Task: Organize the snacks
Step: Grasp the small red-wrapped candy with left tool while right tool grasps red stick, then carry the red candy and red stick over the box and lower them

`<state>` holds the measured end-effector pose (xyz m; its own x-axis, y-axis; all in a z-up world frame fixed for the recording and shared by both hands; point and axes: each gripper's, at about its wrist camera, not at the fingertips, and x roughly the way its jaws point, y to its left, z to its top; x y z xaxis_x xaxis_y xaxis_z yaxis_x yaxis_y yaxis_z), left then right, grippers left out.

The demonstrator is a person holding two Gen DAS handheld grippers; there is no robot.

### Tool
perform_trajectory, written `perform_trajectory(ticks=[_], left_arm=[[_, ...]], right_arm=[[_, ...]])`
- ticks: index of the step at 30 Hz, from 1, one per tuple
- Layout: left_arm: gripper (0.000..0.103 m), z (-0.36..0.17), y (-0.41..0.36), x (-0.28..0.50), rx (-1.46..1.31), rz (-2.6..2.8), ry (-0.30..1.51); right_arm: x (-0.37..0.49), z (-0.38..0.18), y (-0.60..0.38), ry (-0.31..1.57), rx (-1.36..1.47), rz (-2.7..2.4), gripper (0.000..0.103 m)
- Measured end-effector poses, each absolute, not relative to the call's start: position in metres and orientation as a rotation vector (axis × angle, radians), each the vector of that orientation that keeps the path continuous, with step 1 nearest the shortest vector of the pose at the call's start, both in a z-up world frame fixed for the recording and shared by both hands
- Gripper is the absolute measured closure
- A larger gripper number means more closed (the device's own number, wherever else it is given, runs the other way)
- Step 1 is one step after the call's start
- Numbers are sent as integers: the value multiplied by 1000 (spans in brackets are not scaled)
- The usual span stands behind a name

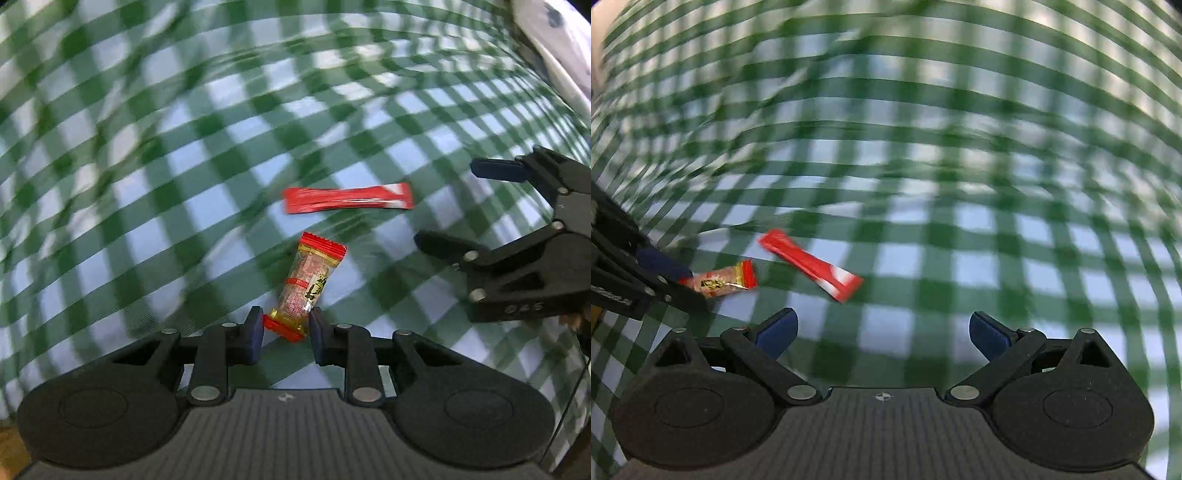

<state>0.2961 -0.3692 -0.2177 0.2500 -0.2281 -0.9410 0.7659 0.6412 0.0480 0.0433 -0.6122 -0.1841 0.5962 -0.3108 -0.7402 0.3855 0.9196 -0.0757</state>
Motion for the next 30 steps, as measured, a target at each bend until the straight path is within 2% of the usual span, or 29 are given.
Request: perform_trajectory(ticks=[4, 8, 9, 10, 11, 12, 15, 19, 25, 30], left_arm=[[74, -212, -355, 304, 530, -688, 1125], [74, -210, -353, 303, 512, -682, 1131], [74, -208, -351, 301, 502, -683, 1131], [74, -205, -348, 299, 489, -684, 1128], [74, -202, -346, 296, 479, -689, 1122], [74, -199, -344, 293, 469, -690, 1117], [74, -185, -333, 279, 423, -677, 1108], [74, -156, -309, 243, 374, -666, 1077], [74, -108, -256, 176, 299, -670, 1059], [74, -69, -203, 125, 262, -652, 1032]], right_arm=[[81, -197, -599, 865, -35, -285, 4], [111, -212, -600, 884, -26, -237, 7], [112, -211, -600, 869, -24, -229, 20], [110, -208, -600, 848, -21, -223, 60], [107, -205, -599, 829, -20, -229, 81], [104, -202, -599, 830, -21, -243, 91], [87, -197, -592, 844, -63, -314, 94], [32, -172, -567, 789, 57, -418, 94], [-49, -124, -484, 702, 200, -509, 94], [-81, -85, -413, 649, 287, -523, 94]])
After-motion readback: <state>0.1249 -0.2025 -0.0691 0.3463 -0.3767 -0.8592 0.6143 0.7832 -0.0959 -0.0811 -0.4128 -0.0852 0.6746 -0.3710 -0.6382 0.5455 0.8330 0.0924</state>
